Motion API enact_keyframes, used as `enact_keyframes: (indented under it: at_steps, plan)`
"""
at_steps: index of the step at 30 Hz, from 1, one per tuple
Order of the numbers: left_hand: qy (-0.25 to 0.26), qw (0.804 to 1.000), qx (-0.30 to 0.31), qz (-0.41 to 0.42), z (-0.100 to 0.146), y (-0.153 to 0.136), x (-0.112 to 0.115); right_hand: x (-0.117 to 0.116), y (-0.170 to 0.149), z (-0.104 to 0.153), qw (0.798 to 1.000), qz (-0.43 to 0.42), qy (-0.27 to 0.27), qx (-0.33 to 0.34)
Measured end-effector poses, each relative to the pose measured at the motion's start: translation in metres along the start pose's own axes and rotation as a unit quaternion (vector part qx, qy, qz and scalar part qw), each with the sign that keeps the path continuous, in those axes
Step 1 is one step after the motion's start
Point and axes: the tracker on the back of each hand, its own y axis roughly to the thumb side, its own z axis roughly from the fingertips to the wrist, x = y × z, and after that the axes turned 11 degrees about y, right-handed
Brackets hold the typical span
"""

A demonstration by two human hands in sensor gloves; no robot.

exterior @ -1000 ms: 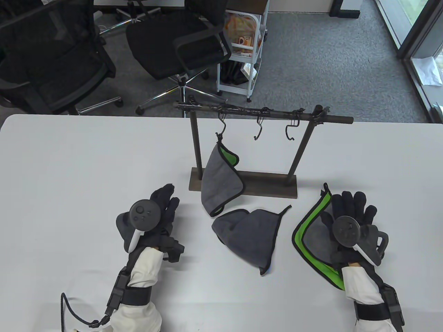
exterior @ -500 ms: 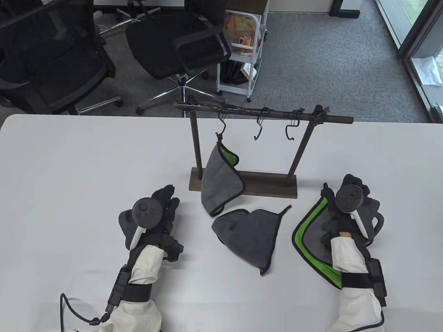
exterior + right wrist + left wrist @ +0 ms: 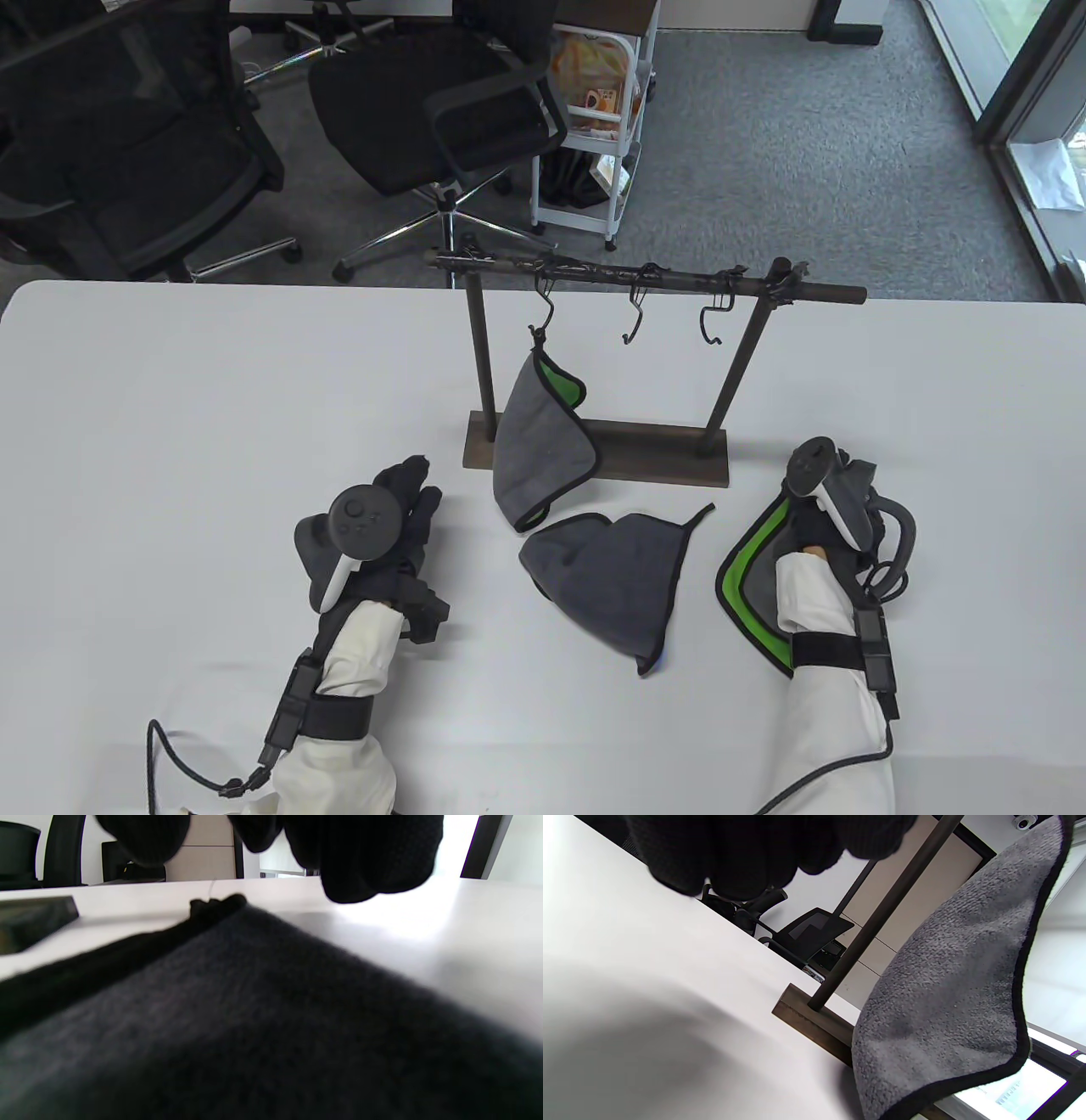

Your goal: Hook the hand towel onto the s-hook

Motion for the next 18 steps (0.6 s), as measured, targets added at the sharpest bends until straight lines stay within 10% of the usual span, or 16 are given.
enact_keyframes:
  at_steps: [8, 18]
  plan:
    - [-0.002, 1.0, 0.0, -0.01, 0.001, 0.0, 0.001, -0.017, 0.018, 0.002, 0.995, 0.086, 0.033, -0.037]
    - [-0.002, 1.0, -0.001, -0.013, 0.001, 0.0, 0.002, -0.016, 0.014, 0.001, 1.0, 0.0, 0.03, 0.006]
